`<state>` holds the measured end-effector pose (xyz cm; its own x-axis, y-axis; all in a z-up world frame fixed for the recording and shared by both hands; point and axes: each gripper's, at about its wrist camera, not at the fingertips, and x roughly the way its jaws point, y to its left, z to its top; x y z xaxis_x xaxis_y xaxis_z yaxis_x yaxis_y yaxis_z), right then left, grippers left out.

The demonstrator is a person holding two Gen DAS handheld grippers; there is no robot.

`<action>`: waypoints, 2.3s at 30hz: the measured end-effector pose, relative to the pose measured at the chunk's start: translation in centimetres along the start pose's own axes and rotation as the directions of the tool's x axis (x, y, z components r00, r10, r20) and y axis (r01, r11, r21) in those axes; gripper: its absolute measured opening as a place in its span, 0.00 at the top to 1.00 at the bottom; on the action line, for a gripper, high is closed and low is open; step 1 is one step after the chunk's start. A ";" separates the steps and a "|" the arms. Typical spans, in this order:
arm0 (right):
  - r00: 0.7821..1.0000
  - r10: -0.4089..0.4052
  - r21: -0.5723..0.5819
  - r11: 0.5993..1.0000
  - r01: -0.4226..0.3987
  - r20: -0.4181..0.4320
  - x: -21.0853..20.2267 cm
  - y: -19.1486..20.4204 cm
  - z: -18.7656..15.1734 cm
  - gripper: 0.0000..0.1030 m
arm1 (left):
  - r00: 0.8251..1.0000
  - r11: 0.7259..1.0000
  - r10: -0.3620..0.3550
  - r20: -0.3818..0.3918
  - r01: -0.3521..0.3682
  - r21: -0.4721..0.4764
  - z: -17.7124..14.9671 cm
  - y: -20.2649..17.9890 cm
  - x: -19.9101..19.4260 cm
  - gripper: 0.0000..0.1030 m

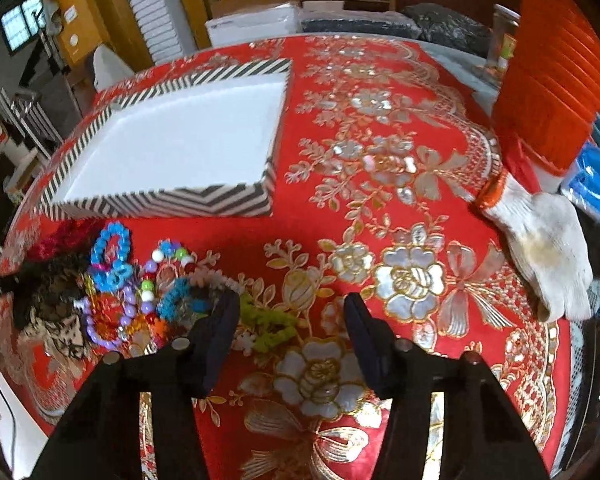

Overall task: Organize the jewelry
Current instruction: 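Grasp the black velvet bow with the left gripper while the right grasps a multicolour bead bracelet, then carry the black bow into the tray and open the left gripper while the right drops its bracelet there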

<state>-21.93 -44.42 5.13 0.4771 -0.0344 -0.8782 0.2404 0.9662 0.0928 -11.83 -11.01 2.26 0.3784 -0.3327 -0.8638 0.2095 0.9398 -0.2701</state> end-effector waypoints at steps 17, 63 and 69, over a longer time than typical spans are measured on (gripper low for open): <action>0.987 0.089 -0.003 0.996 -0.089 0.132 -2.1 1.1 0.4 0.88 | 0.997 0.999 -0.016 0.074 0.013 0.030 0.7 0.8 -2.9 0.97; 0.977 0.147 -0.223 0.969 -0.110 0.154 3.6 6.3 19.1 0.88 | 0.990 0.989 0.055 0.130 -0.072 0.132 16.9 -4.9 3.0 0.97; 0.986 0.048 -0.181 0.983 -0.019 0.157 7.9 4.4 22.1 0.88 | 0.991 0.987 0.084 0.103 -0.097 0.128 19.1 -5.4 6.2 0.97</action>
<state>1.53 -46.04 9.00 0.6147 -0.0277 -0.7883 0.0741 0.9970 0.0227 6.56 -19.68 6.53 0.4853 -0.2589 -0.8351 0.2860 0.9496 -0.1282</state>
